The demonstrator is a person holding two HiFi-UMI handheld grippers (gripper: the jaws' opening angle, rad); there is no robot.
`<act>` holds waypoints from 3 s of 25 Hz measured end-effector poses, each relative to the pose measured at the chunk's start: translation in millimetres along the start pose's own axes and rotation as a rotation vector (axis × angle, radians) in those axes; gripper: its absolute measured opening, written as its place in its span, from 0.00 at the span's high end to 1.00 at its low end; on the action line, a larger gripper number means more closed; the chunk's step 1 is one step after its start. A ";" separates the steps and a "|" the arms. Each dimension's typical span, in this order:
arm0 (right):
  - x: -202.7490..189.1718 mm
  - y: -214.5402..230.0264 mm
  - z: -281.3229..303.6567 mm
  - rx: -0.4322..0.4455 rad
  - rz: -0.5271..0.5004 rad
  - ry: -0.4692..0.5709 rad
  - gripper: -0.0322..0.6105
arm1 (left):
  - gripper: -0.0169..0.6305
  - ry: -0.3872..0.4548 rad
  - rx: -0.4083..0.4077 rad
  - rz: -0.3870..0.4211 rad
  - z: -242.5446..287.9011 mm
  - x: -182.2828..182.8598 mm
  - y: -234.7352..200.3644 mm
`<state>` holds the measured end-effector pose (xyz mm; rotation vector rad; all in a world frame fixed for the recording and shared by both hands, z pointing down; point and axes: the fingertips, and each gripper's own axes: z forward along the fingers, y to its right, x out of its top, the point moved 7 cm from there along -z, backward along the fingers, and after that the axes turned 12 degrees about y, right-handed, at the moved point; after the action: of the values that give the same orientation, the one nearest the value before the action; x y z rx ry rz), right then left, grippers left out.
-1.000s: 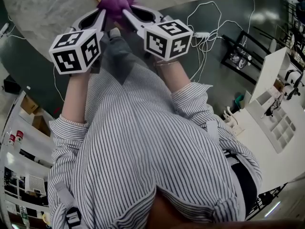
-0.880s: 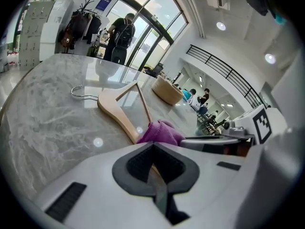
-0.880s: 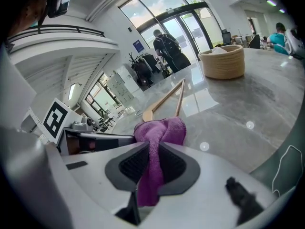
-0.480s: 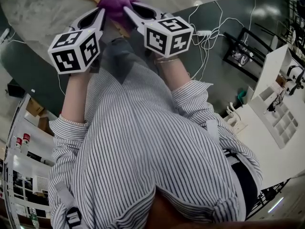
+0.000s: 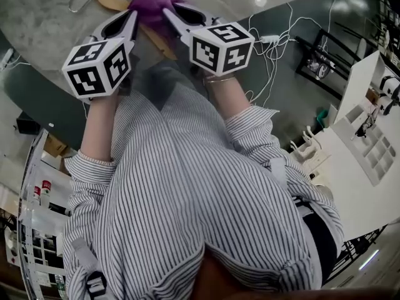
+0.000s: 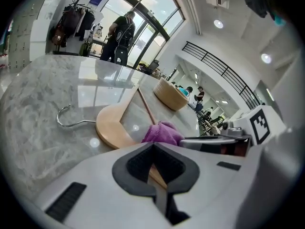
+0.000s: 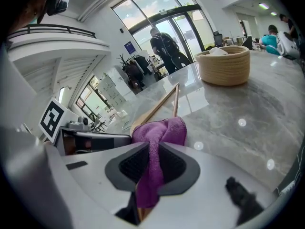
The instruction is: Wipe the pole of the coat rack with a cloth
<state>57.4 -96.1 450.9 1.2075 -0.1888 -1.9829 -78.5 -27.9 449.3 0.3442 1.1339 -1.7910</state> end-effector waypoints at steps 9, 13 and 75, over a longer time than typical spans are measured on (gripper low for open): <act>10.8 2.5 18.3 -0.041 0.028 0.013 0.85 | 0.96 -0.022 -0.049 0.017 14.3 19.3 -12.9; 14.2 2.7 24.5 -0.060 0.034 0.027 0.85 | 0.96 -0.022 -0.065 0.017 18.7 24.4 -18.0; 127.1 70.8 123.1 0.041 0.040 0.025 0.85 | 0.96 -0.091 0.010 -0.077 67.8 49.3 -18.9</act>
<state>-32.6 -263.6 464.5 1.2448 -0.2400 -1.9363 -103.1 -108.9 463.5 0.2255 1.0872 -1.8612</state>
